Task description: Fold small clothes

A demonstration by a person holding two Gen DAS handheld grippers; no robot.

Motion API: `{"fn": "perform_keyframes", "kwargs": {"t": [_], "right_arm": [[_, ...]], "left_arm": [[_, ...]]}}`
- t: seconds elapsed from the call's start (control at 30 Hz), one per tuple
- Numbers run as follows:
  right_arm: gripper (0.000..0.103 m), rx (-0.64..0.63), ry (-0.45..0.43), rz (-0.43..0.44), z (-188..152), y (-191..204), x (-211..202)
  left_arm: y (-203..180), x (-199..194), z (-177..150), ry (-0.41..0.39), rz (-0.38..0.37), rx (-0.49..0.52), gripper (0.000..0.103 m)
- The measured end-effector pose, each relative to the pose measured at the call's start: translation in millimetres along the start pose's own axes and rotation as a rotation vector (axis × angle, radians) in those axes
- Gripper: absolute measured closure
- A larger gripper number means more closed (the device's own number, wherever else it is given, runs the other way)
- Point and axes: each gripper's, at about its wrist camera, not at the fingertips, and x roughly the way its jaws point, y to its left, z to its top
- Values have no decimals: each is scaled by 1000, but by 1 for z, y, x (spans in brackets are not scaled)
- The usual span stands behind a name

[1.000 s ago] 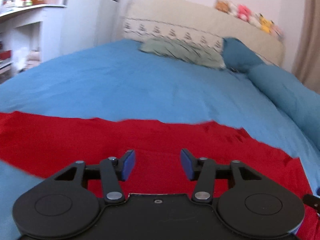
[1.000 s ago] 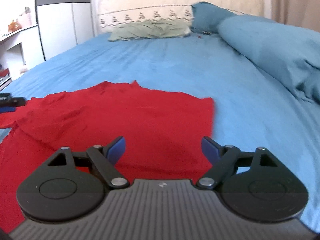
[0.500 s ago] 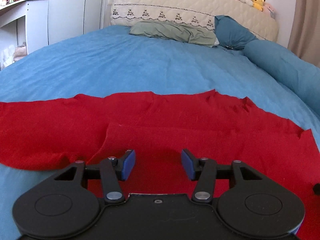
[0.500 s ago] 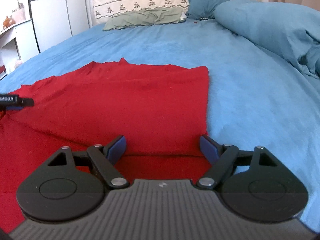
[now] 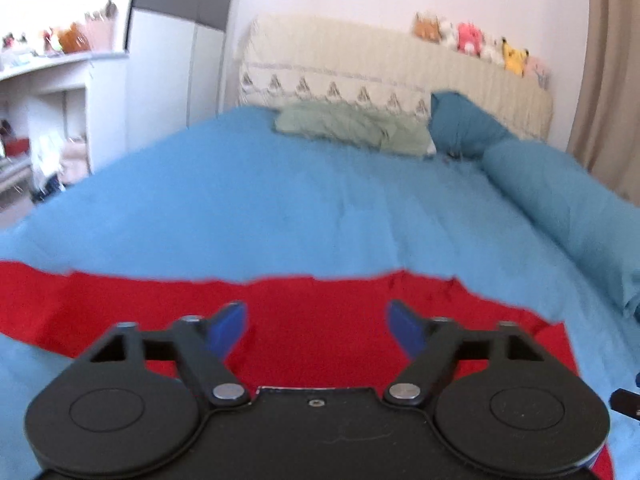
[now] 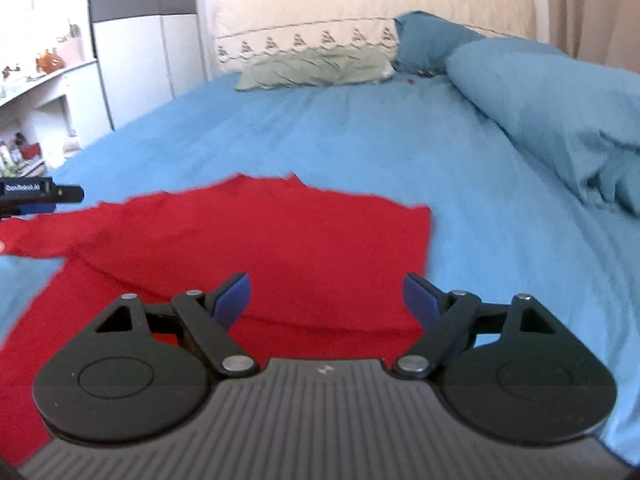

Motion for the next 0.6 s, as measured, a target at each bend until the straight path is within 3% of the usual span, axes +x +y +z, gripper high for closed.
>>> {"fn": "perform_keyframes", "kwargs": {"t": [0.03,0.27,0.6], "right_arm": [[2,-5,-9,10,8,7,-8],[0,0,-41,93,46,62,-42],[0,52,25,138,38,136,-11]], "left_arm": [[4,-15,8,-17,17,-3,0],[69,-70,41,-61,111,-54,0],[226,-72,26,-40,303,-180,4]]}}
